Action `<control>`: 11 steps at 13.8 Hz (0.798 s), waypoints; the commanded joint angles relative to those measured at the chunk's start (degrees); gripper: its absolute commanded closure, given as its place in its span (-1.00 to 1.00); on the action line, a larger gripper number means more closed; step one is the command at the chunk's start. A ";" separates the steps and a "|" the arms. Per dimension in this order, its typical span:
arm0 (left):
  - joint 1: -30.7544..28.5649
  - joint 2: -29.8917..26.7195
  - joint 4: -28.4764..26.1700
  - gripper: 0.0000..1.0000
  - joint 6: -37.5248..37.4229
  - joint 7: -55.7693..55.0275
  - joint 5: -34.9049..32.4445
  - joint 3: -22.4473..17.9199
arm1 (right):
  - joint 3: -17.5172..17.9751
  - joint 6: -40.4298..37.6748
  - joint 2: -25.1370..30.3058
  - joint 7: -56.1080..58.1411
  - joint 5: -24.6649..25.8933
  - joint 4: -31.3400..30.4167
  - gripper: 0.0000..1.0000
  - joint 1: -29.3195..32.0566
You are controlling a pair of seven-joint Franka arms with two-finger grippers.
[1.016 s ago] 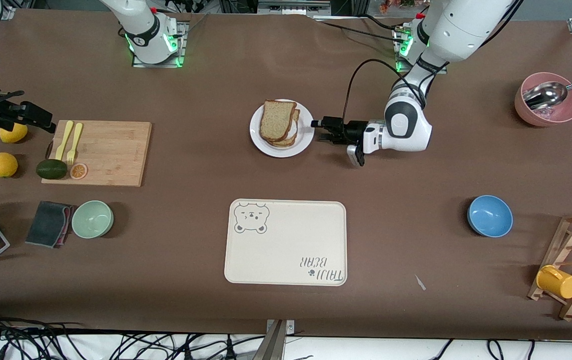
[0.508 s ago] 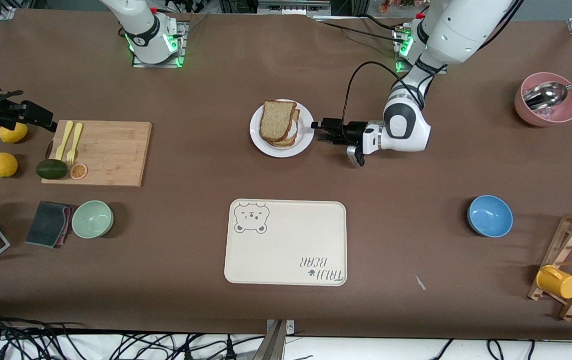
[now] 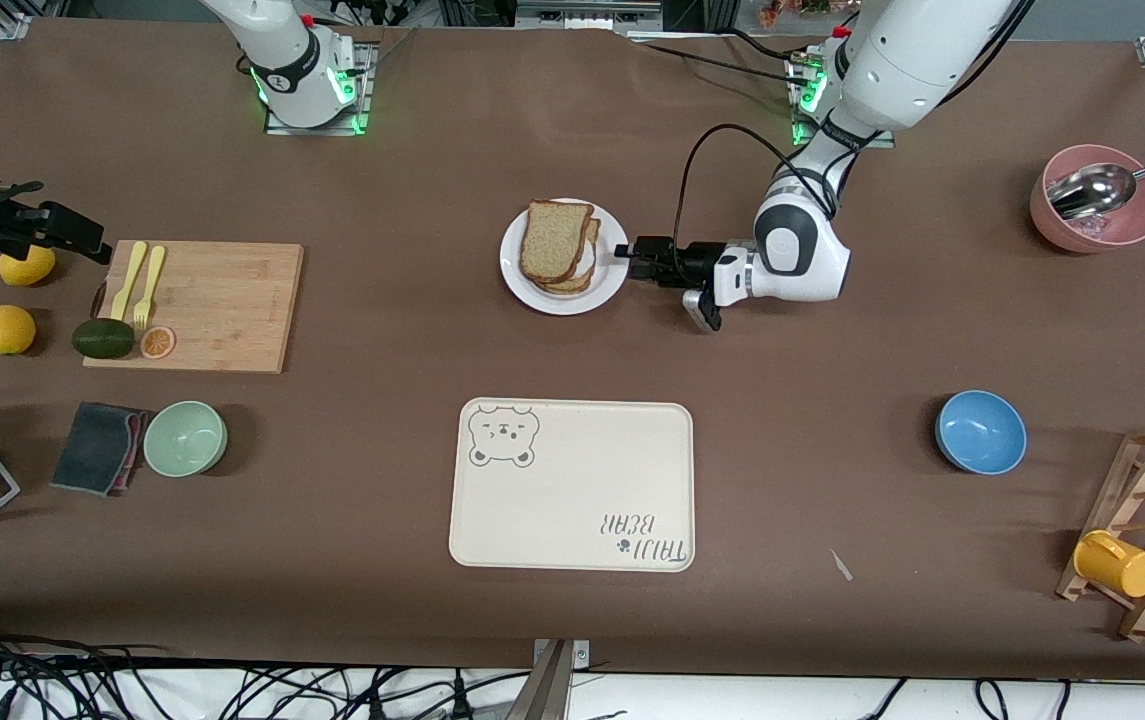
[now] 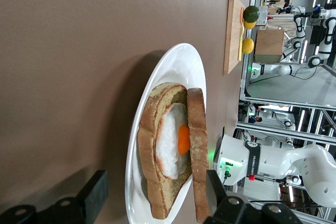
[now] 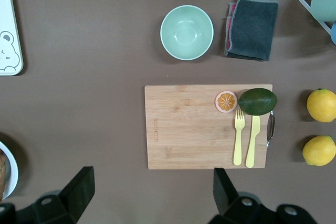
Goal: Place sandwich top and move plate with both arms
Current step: 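Close the left gripper on the plate rim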
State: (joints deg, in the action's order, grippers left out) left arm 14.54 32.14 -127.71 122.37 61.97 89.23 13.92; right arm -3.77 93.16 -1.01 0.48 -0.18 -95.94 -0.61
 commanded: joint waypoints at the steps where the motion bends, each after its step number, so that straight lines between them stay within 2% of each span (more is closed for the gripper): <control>1: 1.81 0.55 1.06 0.15 1.20 0.26 2.62 -0.12 | -0.10 -0.62 0.13 0.66 -1.05 0.23 -1.00 0.34; 9: 2.25 2.30 1.76 0.13 3.04 0.43 2.70 -0.04 | -0.10 -0.62 0.13 0.66 -1.05 0.23 -1.00 0.26; 11: 2.95 3.10 2.20 0.13 3.22 2.18 4.54 -0.12 | -0.10 -0.62 0.13 0.66 -1.05 0.31 -1.00 0.34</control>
State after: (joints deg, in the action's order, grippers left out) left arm 16.01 33.51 -127.12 124.39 62.13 90.00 13.92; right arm -3.86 93.11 -1.02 0.48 -0.20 -95.94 -0.60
